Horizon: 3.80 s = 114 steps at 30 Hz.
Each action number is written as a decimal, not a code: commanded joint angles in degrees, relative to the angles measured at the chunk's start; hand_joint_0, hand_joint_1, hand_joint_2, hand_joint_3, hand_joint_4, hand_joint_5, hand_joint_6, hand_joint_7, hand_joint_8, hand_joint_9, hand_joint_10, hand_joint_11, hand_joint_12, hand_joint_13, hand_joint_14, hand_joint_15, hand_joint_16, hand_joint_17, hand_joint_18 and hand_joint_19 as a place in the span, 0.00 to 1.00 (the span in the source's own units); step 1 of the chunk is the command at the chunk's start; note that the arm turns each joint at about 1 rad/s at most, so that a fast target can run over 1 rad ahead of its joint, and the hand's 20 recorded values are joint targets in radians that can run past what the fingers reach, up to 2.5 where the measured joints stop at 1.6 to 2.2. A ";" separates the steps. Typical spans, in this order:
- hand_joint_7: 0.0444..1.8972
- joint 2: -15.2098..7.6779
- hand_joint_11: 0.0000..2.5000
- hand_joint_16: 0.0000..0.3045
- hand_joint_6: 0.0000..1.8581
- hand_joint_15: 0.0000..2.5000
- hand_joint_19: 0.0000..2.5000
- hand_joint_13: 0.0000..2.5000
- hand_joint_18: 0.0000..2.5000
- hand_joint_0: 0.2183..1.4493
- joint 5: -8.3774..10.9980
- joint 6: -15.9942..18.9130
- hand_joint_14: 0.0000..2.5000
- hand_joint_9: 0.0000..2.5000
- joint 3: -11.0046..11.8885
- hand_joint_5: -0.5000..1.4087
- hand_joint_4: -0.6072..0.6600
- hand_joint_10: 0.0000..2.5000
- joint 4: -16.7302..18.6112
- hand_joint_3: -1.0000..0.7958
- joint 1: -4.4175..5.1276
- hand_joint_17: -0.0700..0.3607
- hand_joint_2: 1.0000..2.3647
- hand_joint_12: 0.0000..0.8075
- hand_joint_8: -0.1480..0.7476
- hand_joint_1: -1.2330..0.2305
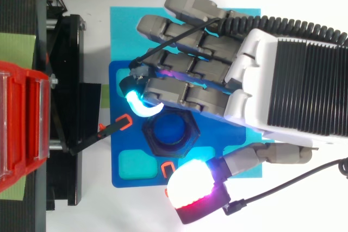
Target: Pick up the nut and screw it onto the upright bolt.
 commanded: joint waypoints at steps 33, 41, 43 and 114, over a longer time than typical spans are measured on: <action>0.62 0.05 0.00 0.08 0.37 0.00 0.00 0.25 0.13 0.23 -1.95 -0.18 0.00 0.32 0.00 0.24 0.63 0.00 -1.57 0.28 -2.40 0.28 0.00 0.28 0.47 0.67; 0.55 0.05 0.00 0.06 0.40 0.00 0.00 0.31 0.19 0.24 -2.30 -0.18 0.00 0.40 0.00 0.25 0.59 0.00 -1.75 0.28 -2.84 0.26 0.00 0.23 0.45 0.66; 0.54 0.05 0.00 0.05 0.40 0.00 0.00 0.32 0.21 0.25 -2.39 -0.18 0.00 0.42 0.00 0.25 0.58 0.00 -1.84 0.28 -2.93 0.25 0.00 0.22 0.45 0.66; 0.57 -3.03 0.00 0.09 0.27 0.00 0.00 0.20 0.09 0.22 -9.60 0.88 0.00 0.26 2.46 0.21 0.66 0.00 0.89 0.28 -2.14 0.31 0.00 0.31 0.42 0.75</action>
